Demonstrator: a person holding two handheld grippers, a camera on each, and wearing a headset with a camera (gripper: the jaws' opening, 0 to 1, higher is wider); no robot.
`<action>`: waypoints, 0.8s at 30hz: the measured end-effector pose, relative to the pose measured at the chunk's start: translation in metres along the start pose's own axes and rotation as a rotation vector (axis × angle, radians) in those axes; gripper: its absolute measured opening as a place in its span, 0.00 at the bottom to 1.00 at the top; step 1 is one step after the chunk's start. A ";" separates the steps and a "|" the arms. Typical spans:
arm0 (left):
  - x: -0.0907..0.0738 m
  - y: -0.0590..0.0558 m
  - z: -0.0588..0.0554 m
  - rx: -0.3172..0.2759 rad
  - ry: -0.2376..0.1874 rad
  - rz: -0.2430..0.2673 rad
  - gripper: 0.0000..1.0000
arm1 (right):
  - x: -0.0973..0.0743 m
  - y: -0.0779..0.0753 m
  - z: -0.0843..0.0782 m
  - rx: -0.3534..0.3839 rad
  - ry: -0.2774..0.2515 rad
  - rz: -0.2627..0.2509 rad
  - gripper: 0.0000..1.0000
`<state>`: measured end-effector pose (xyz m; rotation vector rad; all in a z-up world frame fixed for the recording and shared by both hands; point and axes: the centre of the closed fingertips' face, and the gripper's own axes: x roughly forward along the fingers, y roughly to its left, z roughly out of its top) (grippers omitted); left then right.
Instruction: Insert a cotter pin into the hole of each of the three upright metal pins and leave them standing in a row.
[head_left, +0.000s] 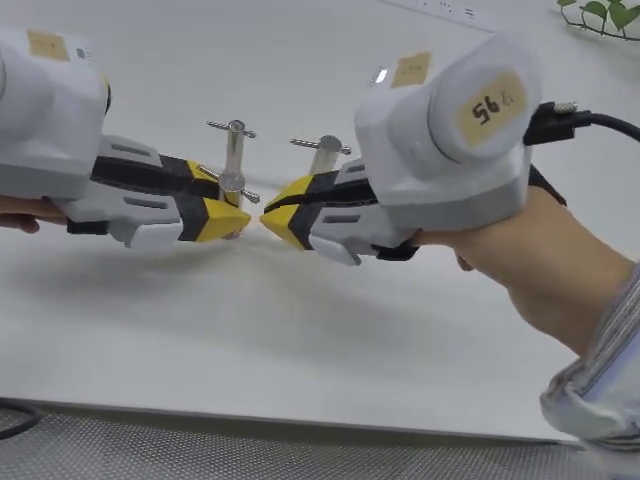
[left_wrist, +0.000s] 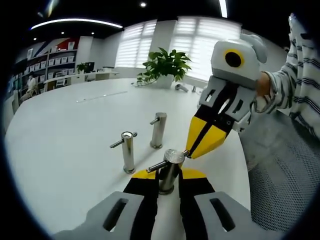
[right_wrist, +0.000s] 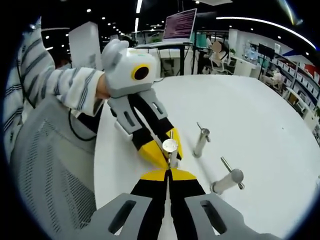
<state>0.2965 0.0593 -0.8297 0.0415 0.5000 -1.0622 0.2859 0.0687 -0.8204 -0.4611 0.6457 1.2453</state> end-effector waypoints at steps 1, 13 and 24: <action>0.000 0.000 0.000 -0.004 -0.007 -0.001 0.13 | 0.000 -0.001 0.002 -0.006 -0.007 -0.004 0.03; -0.001 0.007 -0.002 -0.015 -0.009 -0.006 0.14 | 0.006 -0.003 0.004 -0.024 0.014 -0.005 0.03; -0.002 0.005 -0.005 0.004 -0.015 -0.042 0.32 | 0.004 -0.003 0.008 -0.032 0.009 -0.010 0.19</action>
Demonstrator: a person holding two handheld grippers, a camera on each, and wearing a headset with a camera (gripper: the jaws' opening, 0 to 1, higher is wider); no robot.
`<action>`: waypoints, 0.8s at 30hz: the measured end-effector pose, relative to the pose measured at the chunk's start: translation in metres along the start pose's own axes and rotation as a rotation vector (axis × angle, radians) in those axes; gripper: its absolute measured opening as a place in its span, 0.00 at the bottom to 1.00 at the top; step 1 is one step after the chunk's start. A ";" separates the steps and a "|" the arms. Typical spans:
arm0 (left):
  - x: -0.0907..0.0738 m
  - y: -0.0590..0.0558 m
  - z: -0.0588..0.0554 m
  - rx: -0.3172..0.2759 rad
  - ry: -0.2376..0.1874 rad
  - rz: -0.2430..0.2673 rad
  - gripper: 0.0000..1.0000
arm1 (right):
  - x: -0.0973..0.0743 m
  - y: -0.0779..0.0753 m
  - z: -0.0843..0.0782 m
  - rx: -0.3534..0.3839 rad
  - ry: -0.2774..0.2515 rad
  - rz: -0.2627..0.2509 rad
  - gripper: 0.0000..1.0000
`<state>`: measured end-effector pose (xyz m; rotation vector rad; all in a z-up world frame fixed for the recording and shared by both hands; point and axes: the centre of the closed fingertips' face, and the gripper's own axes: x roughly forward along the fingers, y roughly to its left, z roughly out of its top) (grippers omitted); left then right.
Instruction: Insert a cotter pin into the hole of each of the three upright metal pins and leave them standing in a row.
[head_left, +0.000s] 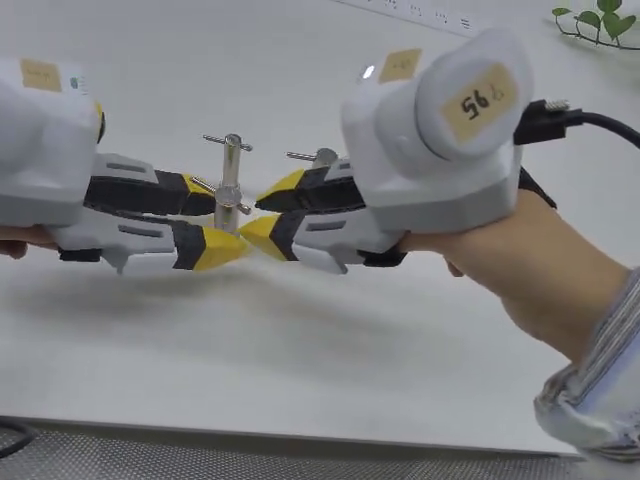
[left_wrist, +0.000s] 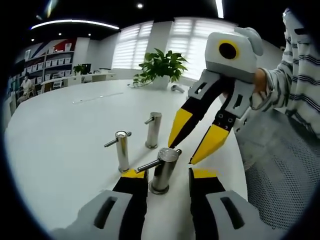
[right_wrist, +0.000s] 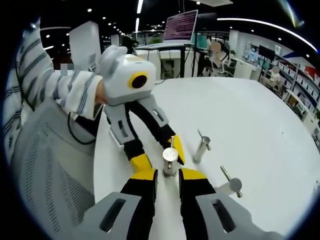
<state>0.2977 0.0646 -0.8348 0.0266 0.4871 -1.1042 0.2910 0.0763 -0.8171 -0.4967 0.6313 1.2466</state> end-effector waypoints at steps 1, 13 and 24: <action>-0.001 -0.002 -0.001 0.004 -0.002 -0.018 0.37 | 0.001 0.000 0.001 -0.001 -0.002 -0.001 0.19; -0.023 -0.008 0.000 0.027 -0.075 -0.011 0.90 | 0.021 0.000 0.004 -0.025 0.023 0.010 0.25; -0.042 0.012 -0.004 0.024 -0.068 0.058 0.99 | 0.029 -0.001 0.008 -0.030 0.013 0.006 0.24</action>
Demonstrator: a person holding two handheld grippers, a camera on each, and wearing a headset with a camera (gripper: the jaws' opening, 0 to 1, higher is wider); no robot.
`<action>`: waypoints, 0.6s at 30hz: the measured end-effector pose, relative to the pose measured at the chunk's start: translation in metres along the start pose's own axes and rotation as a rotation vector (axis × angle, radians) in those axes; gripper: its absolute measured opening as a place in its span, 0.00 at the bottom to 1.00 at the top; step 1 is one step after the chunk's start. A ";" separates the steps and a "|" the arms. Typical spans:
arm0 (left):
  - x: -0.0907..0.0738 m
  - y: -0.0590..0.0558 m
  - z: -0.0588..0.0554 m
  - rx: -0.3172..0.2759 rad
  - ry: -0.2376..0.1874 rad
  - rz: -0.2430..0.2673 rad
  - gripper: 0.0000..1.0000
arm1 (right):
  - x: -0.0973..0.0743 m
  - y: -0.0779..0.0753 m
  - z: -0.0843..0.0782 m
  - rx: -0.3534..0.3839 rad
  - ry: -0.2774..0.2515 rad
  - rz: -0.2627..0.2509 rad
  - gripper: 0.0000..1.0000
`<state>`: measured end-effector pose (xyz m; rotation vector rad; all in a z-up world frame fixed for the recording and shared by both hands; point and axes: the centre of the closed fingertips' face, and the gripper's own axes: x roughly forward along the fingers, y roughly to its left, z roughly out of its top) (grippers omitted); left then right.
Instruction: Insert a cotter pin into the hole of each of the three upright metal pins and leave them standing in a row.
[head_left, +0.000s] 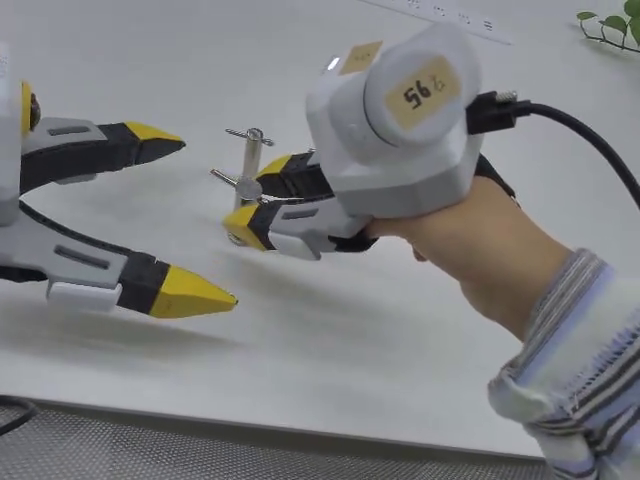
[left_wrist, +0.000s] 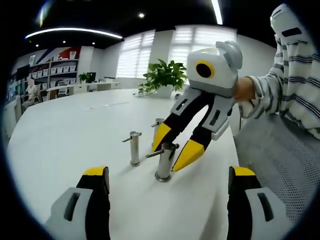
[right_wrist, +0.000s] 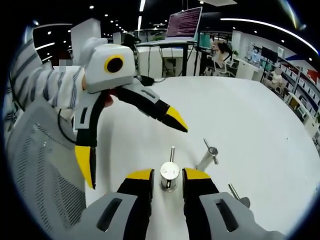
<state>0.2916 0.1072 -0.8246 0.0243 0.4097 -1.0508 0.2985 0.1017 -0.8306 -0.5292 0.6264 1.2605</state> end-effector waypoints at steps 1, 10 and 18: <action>-0.001 0.002 -0.002 -0.001 0.001 0.001 0.99 | 0.001 0.000 0.000 -0.004 0.002 0.001 0.24; -0.004 0.011 -0.002 0.014 -0.004 0.012 0.99 | 0.003 -0.001 0.002 -0.021 0.002 0.009 0.16; 0.000 0.007 -0.007 0.003 0.034 0.019 0.99 | -0.001 0.000 -0.002 -0.005 0.006 0.018 0.14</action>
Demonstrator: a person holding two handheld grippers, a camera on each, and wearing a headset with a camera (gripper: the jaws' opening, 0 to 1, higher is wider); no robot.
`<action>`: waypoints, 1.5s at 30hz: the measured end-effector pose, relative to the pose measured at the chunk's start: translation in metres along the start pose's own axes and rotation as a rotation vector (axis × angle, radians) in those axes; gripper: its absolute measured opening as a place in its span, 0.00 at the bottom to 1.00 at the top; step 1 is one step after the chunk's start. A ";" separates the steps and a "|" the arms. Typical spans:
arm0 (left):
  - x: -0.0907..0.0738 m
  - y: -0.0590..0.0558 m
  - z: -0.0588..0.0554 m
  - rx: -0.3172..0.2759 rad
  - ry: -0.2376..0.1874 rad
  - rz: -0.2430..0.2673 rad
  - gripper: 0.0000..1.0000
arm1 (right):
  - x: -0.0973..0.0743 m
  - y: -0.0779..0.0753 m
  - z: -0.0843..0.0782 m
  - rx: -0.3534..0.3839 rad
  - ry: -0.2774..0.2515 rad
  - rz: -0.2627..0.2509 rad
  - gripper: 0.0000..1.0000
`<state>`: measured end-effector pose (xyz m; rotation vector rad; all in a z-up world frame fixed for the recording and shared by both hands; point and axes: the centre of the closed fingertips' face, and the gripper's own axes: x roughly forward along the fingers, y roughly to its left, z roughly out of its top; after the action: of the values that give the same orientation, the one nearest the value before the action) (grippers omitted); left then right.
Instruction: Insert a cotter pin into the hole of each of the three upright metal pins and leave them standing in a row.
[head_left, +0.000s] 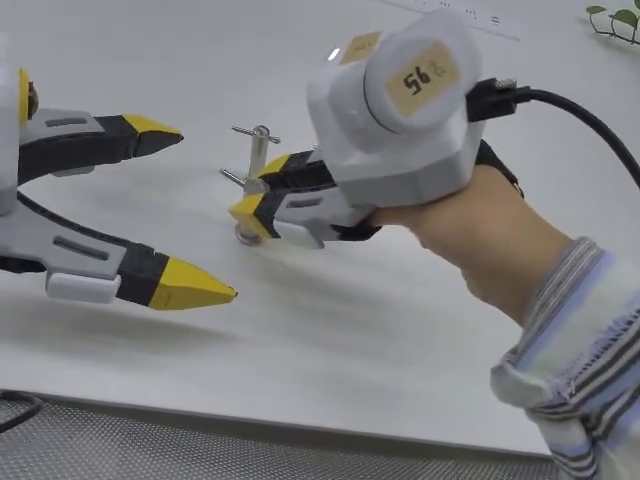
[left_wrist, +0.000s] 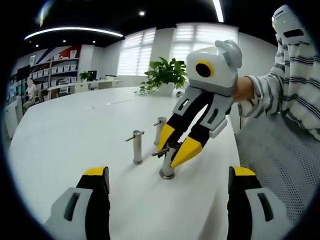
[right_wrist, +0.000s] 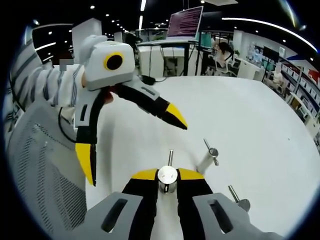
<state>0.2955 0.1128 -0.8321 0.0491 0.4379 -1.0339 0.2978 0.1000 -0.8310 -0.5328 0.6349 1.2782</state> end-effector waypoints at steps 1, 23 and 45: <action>0.000 0.001 -0.001 0.005 0.004 0.007 0.99 | -0.001 0.000 -0.001 -0.004 0.001 0.001 0.14; 0.000 0.000 0.000 0.000 0.017 -0.013 0.99 | -0.071 -0.028 -0.061 -0.237 0.040 0.186 0.14; -0.012 -0.005 0.010 -0.016 0.071 0.041 0.99 | -0.091 -0.078 -0.084 -0.228 0.017 0.186 0.14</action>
<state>0.2896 0.1177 -0.8180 0.0805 0.5077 -0.9907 0.3477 -0.0374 -0.8267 -0.6847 0.5660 1.5334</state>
